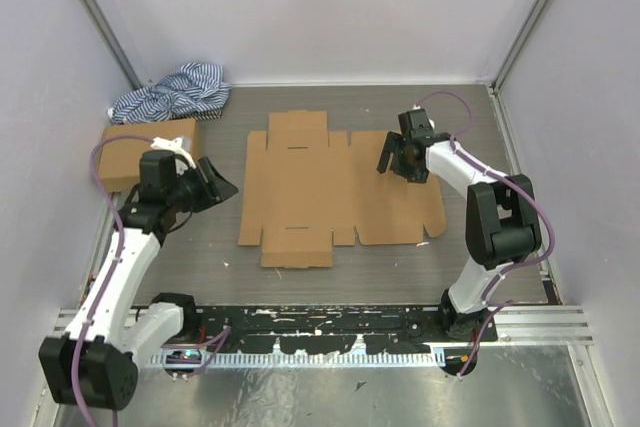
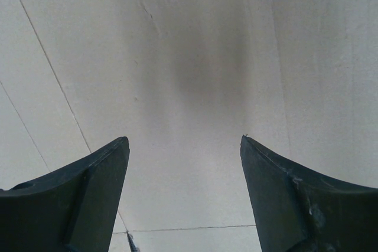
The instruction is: Fold the paper box
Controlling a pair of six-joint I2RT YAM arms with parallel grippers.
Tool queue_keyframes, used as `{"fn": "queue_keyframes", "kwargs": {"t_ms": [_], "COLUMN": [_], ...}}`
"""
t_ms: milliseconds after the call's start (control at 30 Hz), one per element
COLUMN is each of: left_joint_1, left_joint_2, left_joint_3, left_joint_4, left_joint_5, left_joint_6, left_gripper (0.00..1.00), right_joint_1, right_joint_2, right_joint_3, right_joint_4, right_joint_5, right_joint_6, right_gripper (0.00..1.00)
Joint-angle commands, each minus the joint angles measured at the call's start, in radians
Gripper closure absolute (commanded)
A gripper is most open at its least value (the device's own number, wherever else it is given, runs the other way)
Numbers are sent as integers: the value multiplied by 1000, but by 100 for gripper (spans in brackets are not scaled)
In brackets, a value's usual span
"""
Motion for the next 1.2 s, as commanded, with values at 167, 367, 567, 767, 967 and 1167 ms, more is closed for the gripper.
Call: {"fn": "queue_keyframes", "kwargs": {"t_ms": [167,367,567,767,967,1167], "left_joint_1": [-193,-214,-215,-214,-215,-214], "left_joint_2": [249,421,559,691,822,947], "left_joint_3": [48,100,151,203,286,386], "left_joint_4": [77,78,98,101,85,82], "left_joint_5": [-108,-153,-121,-129,-144,-140], "left_joint_6": [-36,-51,-49,-45,-26,-36], "left_gripper": [41,43,43,44,45,46], "right_joint_1": [40,45,83,116,151,216], "right_joint_2": [5,1,-11,-46,-158,-305], "right_joint_3": [-33,-77,-136,-218,-315,-374], "right_joint_4": [10,13,19,39,29,-19], "right_joint_5": [53,31,11,-31,-65,-87], "right_joint_6": [56,69,66,80,95,143], "right_gripper": [20,22,24,24,24,25]}}
